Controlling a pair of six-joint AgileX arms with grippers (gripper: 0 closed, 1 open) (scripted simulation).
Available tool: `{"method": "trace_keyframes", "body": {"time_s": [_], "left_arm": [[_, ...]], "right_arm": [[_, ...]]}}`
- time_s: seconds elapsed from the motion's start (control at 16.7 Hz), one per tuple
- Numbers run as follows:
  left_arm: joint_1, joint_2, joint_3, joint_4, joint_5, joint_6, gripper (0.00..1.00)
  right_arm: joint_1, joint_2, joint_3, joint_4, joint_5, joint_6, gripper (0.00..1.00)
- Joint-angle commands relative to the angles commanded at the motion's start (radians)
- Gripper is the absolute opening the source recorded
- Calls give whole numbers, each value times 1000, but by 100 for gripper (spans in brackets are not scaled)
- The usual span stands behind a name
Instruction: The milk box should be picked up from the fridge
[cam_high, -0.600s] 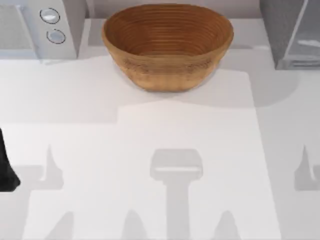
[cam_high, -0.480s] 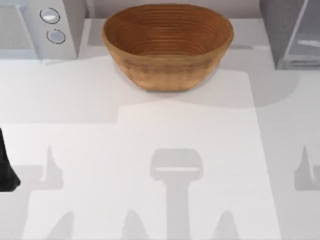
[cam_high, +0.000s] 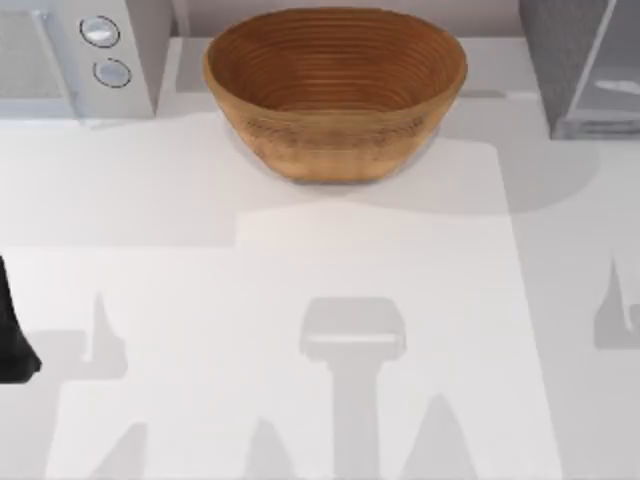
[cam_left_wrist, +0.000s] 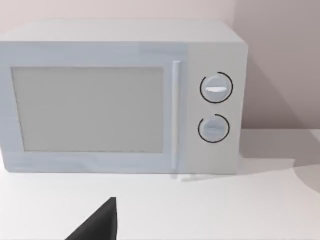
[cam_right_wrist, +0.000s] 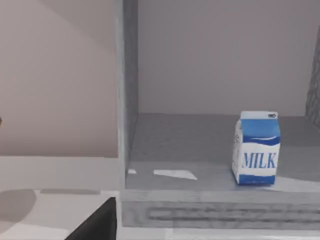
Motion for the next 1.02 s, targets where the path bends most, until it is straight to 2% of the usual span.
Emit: {"method": "trace_keyframes", "body": {"time_s": [0.6, 1.02], "left_arm": [[0, 0, 0, 0, 0, 0, 100], [0, 0, 0, 0, 0, 0, 100]], "right_arm": [[-270, 977, 70, 815, -260, 18, 100], [-393, 1381, 124, 1207, -382, 24, 100]]}}
